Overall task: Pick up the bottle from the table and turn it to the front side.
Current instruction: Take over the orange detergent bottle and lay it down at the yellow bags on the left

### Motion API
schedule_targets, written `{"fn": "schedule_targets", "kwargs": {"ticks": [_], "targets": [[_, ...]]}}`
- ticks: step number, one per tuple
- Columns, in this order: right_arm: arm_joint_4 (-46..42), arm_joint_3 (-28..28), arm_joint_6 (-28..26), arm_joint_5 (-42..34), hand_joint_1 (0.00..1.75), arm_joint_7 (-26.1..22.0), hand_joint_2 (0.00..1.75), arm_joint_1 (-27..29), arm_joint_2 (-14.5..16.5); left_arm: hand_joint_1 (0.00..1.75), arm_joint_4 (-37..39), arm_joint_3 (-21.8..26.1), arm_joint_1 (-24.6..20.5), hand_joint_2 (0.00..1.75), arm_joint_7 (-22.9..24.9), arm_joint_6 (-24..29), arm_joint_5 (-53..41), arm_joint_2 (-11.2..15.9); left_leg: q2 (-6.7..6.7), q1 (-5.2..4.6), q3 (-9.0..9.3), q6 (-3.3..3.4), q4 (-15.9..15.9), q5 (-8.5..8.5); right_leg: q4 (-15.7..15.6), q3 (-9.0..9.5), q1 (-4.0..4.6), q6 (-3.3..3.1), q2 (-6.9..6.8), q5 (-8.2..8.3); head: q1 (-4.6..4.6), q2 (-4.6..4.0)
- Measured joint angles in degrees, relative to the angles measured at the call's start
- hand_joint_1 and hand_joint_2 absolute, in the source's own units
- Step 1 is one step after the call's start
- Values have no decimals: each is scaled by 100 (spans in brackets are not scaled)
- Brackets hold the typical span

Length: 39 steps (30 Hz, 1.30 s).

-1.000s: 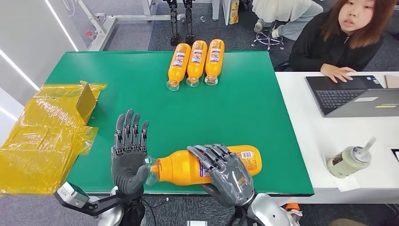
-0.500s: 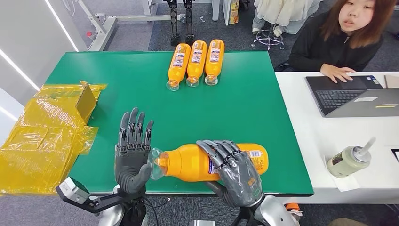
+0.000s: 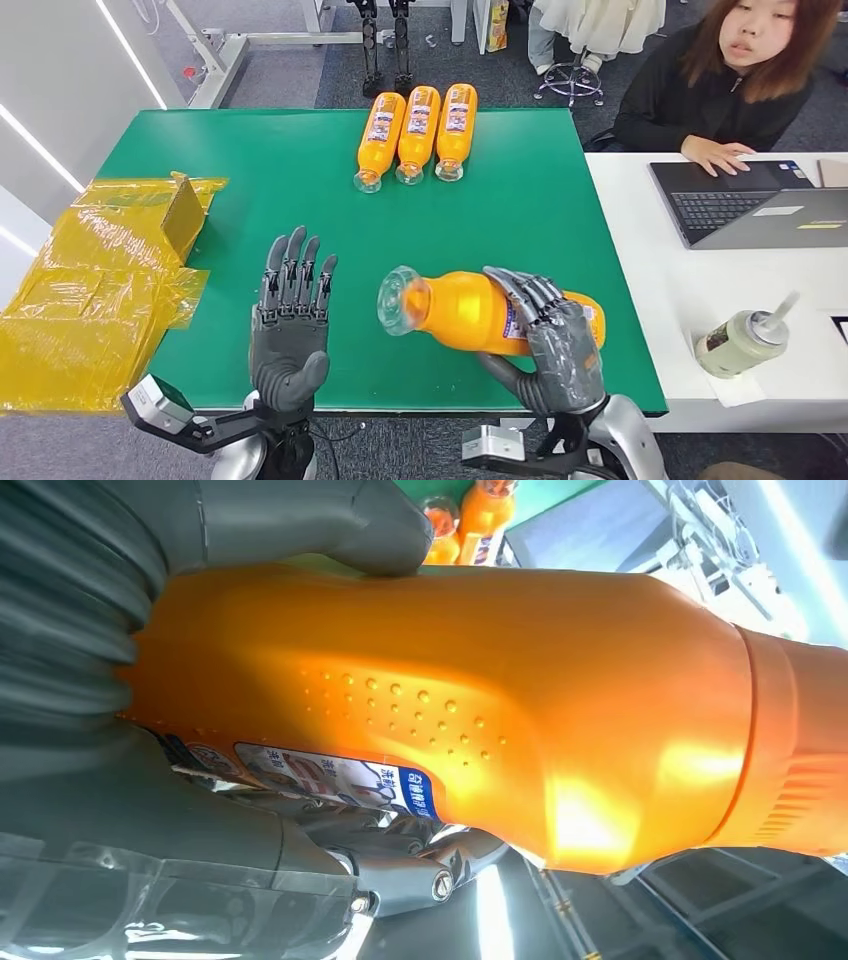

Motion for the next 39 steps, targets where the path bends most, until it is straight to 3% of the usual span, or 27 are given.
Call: {"fn": "schedule_targets", "kwargs": {"ticks": [7, 12, 25, 39], "targets": [[493, -164, -92, -667, 175, -441, 175, -102, -219, 0, -282, -165, 76, 175, 82, -53, -28, 43, 1, -4, -3, 0, -1, 0, 1, -1, 0, 0, 0, 0, 1, 0], [870, 145, -109, -856, 175, -481, 175, -584, -175, 0, -361, -358, 92, 175, 116, 73, -117, 62, 2, -2, -1, -1, -2, 1, 4, -2, 1, -1, 2, 1, 1, 0], [1036, 1132, 227, -625, 175, 167, 175, -1300, 598, 0, -87, -544, -74, 175, 132, 193, -191, 19, 1, 1, -1, -6, -3, 5, 6, -5, 3, -2, 2, 0, 0, 0], [1030, 1561, 455, -373, 175, 224, 175, -828, 1027, 0, 194, -543, -386, 175, 97, 354, -183, -20, 1, 0, -2, -7, -3, 4, 4, -6, 3, -2, 2, 0, 0, 0]]}}
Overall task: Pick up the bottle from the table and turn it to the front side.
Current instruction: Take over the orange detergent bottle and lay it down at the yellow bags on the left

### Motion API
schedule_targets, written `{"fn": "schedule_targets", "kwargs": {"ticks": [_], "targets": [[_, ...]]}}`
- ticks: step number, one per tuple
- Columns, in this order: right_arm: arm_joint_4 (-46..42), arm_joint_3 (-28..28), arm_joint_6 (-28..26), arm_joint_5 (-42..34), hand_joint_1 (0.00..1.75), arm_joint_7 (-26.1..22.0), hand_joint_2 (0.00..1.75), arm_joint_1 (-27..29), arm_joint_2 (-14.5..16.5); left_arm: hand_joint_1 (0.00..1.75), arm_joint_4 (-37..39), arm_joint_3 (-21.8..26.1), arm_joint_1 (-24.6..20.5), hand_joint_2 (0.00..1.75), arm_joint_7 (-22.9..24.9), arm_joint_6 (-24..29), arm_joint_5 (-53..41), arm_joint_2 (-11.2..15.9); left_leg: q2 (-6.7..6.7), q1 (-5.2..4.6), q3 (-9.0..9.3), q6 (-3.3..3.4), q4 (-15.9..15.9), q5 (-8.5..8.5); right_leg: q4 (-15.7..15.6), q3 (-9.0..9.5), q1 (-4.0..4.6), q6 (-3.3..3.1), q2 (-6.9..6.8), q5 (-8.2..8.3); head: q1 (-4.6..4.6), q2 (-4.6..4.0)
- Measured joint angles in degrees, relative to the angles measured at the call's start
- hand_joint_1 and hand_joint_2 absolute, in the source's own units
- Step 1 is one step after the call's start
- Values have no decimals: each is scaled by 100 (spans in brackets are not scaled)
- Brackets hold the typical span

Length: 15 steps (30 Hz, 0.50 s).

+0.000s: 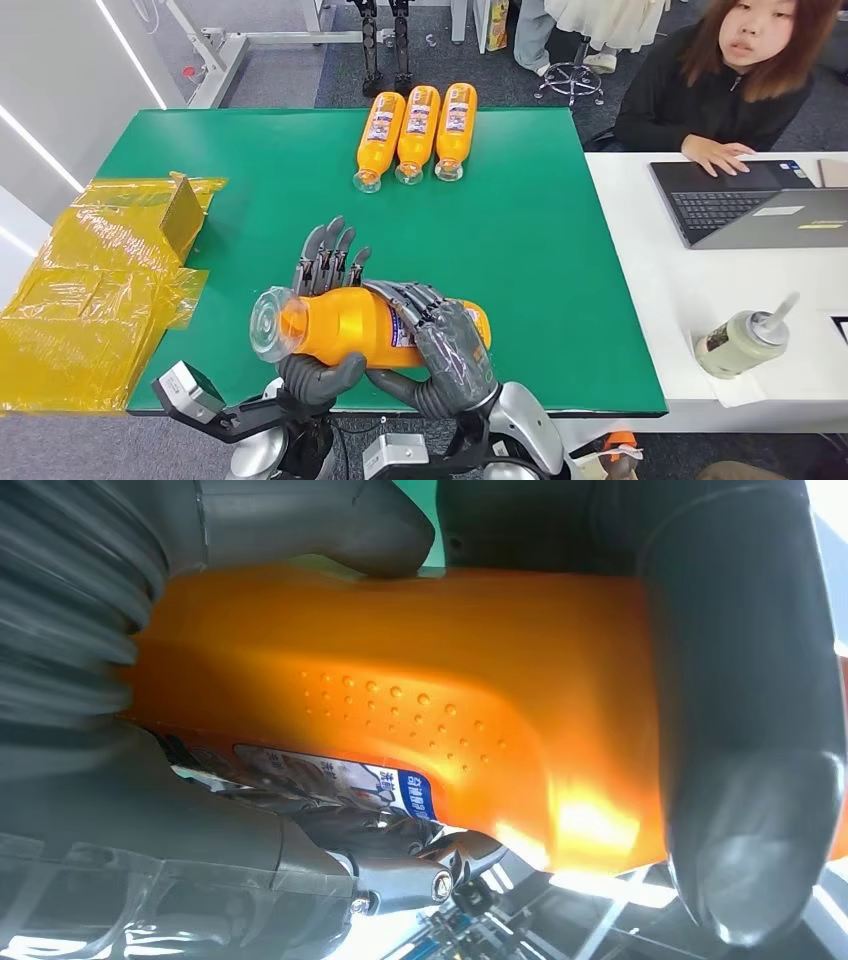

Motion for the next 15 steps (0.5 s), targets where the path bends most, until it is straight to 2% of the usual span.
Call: {"fn": "schedule_targets", "kwargs": {"ticks": [3, 7, 15], "targets": [[-32, 2, 50, 69, 175, 81, 175, 131, 37, 0, 0, 1, -4, 175, 0, 5, -34, 0, 1, 0, 0, 0, 0, 0, 0, -1, 0, 0, 0, 0, 0, 0], [-121, -11, 56, 199, 175, 202, 175, 316, 41, 170, 8, 2, -60, 175, 0, -19, -50, -5, 1, 0, 1, 0, 0, 0, -1, -1, 0, 0, 0, 0, 0, 0], [-295, -96, 34, 356, 175, 293, 175, 584, 41, 175, 120, 1, -197, 175, -28, -43, -9, -25, 3, 0, 2, 0, 1, 0, -1, -1, 0, 0, 2, 1, 0, 0]]}}
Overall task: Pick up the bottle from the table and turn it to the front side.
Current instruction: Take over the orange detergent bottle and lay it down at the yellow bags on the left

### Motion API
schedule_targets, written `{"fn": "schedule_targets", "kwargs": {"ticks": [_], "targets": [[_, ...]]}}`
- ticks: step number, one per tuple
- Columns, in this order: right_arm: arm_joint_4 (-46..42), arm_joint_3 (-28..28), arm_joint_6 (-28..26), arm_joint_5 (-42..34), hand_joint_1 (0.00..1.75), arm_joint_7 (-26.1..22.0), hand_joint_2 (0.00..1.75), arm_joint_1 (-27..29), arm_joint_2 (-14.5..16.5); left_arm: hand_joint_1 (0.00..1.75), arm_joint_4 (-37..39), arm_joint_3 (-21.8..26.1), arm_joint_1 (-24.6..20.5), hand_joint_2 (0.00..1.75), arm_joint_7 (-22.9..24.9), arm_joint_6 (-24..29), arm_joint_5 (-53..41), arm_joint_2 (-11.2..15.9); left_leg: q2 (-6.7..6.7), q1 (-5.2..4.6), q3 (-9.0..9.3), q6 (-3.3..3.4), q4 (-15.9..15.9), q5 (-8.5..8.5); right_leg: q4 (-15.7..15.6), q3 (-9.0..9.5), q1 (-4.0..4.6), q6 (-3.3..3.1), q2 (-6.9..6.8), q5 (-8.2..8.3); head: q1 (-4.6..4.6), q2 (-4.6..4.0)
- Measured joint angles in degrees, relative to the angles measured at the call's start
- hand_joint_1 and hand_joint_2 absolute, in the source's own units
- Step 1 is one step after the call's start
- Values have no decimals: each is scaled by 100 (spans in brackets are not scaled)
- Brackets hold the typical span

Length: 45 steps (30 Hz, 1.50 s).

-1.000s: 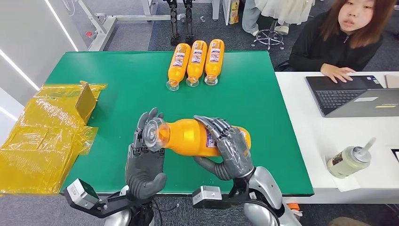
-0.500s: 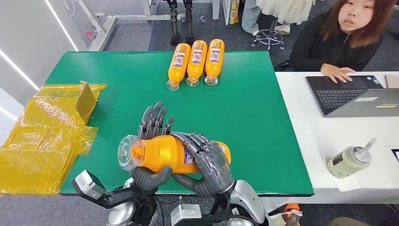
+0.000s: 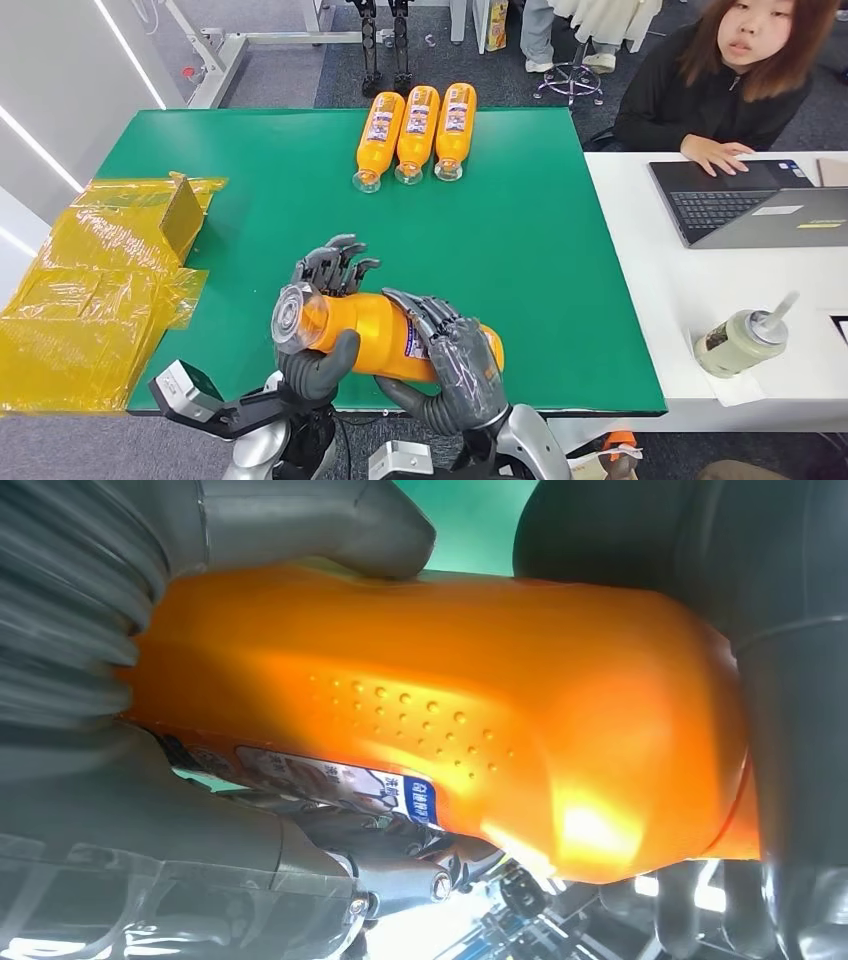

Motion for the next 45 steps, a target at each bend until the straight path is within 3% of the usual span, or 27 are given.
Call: {"fn": "schedule_targets", "kwargs": {"ticks": [13, 14, 17, 18, 28, 36, 41, 45], "targets": [[-137, -65, 33, 230, 174, 80, 175, 171, 19, 175, 42, -16, -10, 175, -4, 19, 61, -15, 2, 0, 0, 0, 0, 0, 0, -1, 0, 0, 4, 0, 0, 0], [-141, -66, 35, 243, 157, 82, 175, 176, 21, 175, 42, -16, -10, 175, -4, 19, 65, -15, 2, 0, 0, 0, 0, 0, 0, -1, 0, 0, 4, 0, 0, 0], [-143, -72, 34, 254, 27, 77, 175, 186, 27, 174, 42, -16, -10, 175, -4, 26, 71, -15, 2, 0, 0, 0, 0, 0, 0, -1, 0, 0, 4, 0, 0, 0], [-143, -72, 34, 247, 0, 67, 175, 193, 28, 173, 42, -16, -10, 175, -4, 29, 73, -15, 2, 0, 0, 0, 0, 0, 0, -1, 0, 0, 4, 0, 0, 0], [-286, -31, -93, 196, 0, -142, 175, 306, 35, 171, 43, -16, -17, 175, 24, 72, 102, -13, 1, 0, -1, 0, -1, 0, 0, -1, 0, 0, 4, 0, 0, 0], [-781, -8, -886, 312, 0, -505, 175, 364, 62, 159, 46, -15, -138, 175, 87, 144, 221, -16, 1, 0, -1, 0, -1, 0, 0, 0, 0, 0, 3, 0, 0, 0], [-816, -8, -1395, -17, 0, -798, 175, 370, 63, 158, 36, 32, -334, 175, -59, 603, -146, 7, -1, 0, -2, 0, -1, 0, 2, 3, 0, 0, 1, 0, 0, 0], [-671, -7, -1495, -294, 0, -994, 175, 305, 66, 165, -79, 157, -561, 175, -66, 1358, -1358, 150, -1, 2, -2, -2, -1, 2, 6, 3, 1, -2, 0, 1, 0, 0]]}}
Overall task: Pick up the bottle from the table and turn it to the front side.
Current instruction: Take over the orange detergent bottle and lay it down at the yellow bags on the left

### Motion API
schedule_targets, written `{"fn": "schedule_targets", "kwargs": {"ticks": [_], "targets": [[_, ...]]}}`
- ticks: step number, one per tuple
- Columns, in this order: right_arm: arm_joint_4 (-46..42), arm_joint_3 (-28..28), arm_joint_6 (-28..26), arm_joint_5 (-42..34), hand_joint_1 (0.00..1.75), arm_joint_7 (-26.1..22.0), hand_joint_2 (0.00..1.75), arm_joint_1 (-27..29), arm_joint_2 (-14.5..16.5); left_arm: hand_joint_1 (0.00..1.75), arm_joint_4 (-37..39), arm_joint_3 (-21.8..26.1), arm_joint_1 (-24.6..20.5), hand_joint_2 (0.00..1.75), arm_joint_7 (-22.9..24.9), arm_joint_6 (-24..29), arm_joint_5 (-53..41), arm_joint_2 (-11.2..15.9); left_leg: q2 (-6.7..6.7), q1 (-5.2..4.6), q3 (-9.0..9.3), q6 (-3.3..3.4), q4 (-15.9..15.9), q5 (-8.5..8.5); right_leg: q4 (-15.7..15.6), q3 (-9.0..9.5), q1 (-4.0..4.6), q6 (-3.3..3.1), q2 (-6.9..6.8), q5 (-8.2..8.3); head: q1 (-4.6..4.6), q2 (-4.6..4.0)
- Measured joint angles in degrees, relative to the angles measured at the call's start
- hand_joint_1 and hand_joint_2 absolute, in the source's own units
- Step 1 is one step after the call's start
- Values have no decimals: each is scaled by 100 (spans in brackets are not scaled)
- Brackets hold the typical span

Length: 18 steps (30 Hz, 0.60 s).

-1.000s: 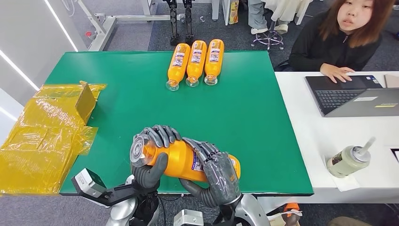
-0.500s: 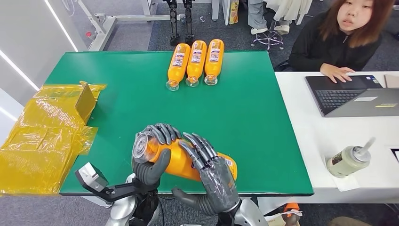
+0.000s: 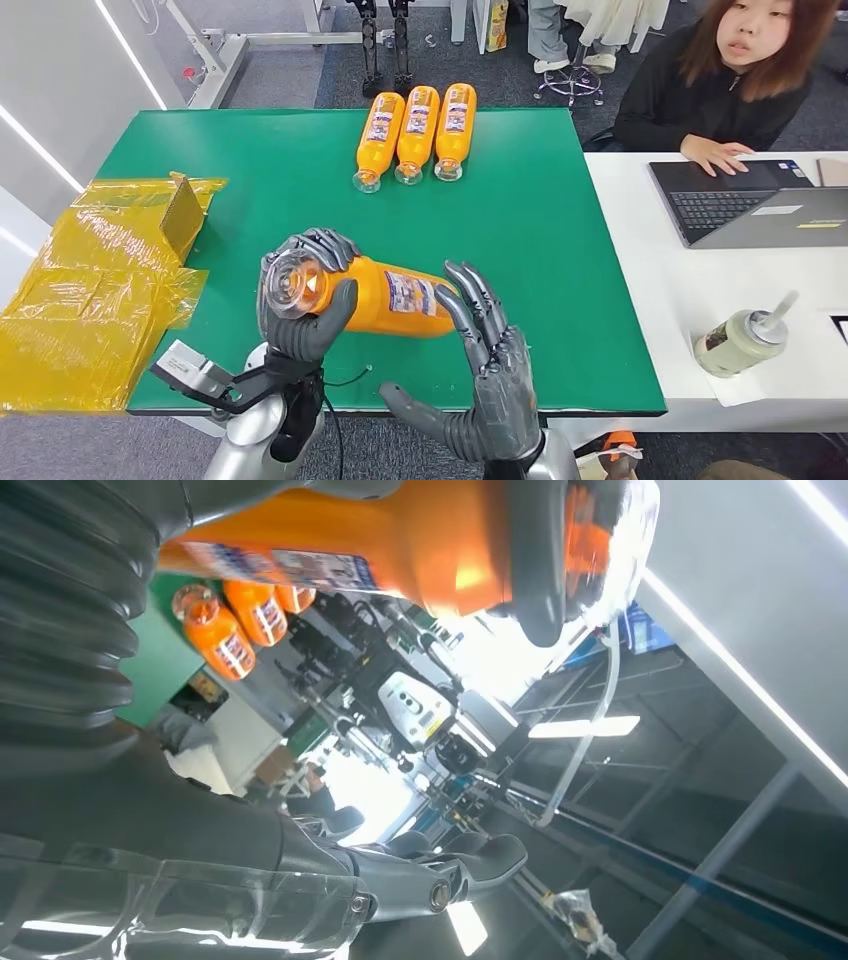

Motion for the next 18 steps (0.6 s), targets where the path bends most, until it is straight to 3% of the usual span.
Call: {"fn": "schedule_targets", "kwargs": {"ticks": [4, 8, 13, 18], "targets": [[365, 15, -157, -446, 0, -294, 175, -142, -9, 174, -112, 115, -275, 175, 280, 572, -1421, 304, -1, 1, 2, -5, -1, 4, 5, 0, 1, -1, 0, 1, 0, 0], [851, 49, -413, -1022, 0, -769, 175, -253, -74, 174, -102, 130, -475, 175, 607, 880, -2511, 797, 0, 3, 3, -8, -2, 5, 6, -1, 2, -2, 1, 1, 0, 0], [1396, 61, -626, -1553, 0, -1243, 175, -344, -201, 175, 74, 129, -622, 175, 698, 1028, -2983, 1514, 1, 4, 3, -10, -3, 7, 7, -3, 4, -2, 3, 0, 0, 0], [1600, 63, -688, -1710, 0, -1322, 175, -424, -248, 175, 207, 110, -685, 175, 834, 1006, -3219, 1837, 1, 5, 3, -11, -3, 7, 7, -4, 4, -3, 4, 0, 0, 0]]}}
